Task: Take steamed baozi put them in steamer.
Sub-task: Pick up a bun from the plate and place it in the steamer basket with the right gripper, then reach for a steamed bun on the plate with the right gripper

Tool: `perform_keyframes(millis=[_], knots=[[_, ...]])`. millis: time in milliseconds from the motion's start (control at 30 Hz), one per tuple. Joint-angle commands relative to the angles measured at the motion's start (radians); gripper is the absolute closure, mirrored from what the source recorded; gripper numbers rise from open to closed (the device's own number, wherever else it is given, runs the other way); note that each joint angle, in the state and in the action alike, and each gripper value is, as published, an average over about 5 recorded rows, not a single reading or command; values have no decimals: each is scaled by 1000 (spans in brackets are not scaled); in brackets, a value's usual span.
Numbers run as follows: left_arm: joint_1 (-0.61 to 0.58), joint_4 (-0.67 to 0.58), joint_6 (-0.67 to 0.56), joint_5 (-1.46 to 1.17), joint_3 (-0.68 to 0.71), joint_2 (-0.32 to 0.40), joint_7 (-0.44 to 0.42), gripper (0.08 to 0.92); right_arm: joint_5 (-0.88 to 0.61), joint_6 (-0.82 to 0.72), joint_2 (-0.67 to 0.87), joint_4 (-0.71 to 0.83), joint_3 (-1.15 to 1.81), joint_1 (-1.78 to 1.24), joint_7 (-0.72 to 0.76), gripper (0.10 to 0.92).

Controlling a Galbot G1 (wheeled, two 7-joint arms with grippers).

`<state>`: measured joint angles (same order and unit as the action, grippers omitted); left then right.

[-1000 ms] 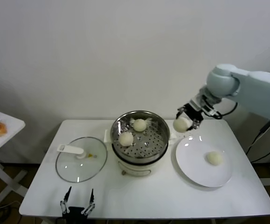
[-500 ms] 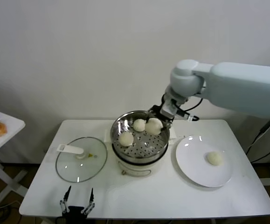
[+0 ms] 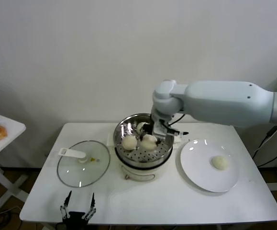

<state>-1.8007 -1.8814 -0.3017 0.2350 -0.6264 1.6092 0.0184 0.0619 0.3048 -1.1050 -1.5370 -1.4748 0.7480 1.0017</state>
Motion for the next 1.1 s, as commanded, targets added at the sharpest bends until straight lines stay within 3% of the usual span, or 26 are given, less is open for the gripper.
perform_keyframes(millis=[33, 567, 800, 967, 1100], knots=[[3, 4, 0, -1, 1, 18, 0, 177, 76, 36, -48, 34, -6, -91, -9, 355], [7, 8, -3, -3, -2, 16, 1, 177, 85, 32, -85, 83, 0, -157, -30, 354], [7, 6, -4, -4, -2, 17, 1, 177, 67, 48, -71, 101, 19, -135, -49, 234], [7, 4, -4, -4, -3, 16, 1, 177, -4, 75, -14, 105, 22, -58, -22, 204], [5, 1, -2, -3, -1, 15, -1, 177, -159, 74, 51, 107, -60, 63, 50, 203]])
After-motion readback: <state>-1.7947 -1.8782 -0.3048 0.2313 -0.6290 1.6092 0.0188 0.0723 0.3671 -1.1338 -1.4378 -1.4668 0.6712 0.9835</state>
